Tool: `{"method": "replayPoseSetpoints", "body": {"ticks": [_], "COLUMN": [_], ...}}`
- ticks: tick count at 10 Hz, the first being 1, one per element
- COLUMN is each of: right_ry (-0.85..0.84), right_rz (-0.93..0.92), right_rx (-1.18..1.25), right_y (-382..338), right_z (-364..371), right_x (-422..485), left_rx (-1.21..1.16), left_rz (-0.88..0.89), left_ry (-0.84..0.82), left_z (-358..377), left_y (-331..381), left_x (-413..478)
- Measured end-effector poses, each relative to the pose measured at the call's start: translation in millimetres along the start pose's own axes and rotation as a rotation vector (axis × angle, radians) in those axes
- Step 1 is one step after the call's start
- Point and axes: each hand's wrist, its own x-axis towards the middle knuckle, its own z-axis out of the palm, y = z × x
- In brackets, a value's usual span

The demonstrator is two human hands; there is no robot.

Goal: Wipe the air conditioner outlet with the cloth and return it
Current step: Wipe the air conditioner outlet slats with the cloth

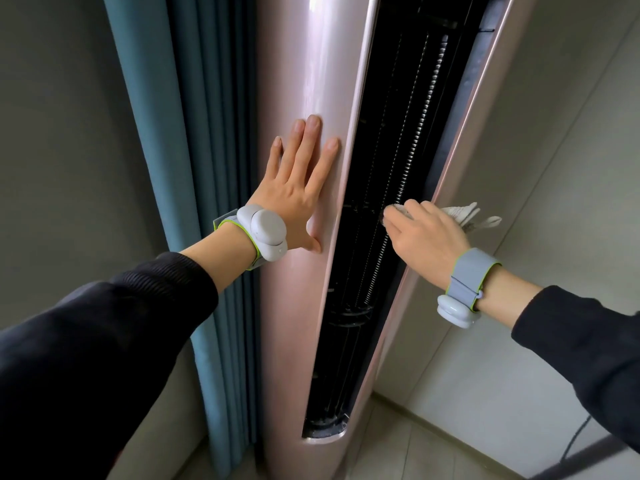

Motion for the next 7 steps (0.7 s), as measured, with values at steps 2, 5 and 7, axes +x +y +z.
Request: {"method": "replayPoseSetpoints", "body": {"ticks": [2,5,7], "right_ry": [-0.035,-0.035,0.009], "right_rz": [-0.017,-0.066,0.005], "right_rx": [0.071,0.157,0.191], "right_y": [-2.3,-6.1,-6.8], "right_z": [1.8,6.8,8.3], "right_x": [-13.2,-9.7,-10.0], "left_rx": [-0.004,-0.003,-0.01], "left_rz": [0.001,0.004,0.003], "left_ry": [0.003,0.011,0.009], "left_z": [0.4,2.3,2.3], "left_y": [0.4,-0.1,-0.6], "left_x": [0.5,0.7,0.7]}}
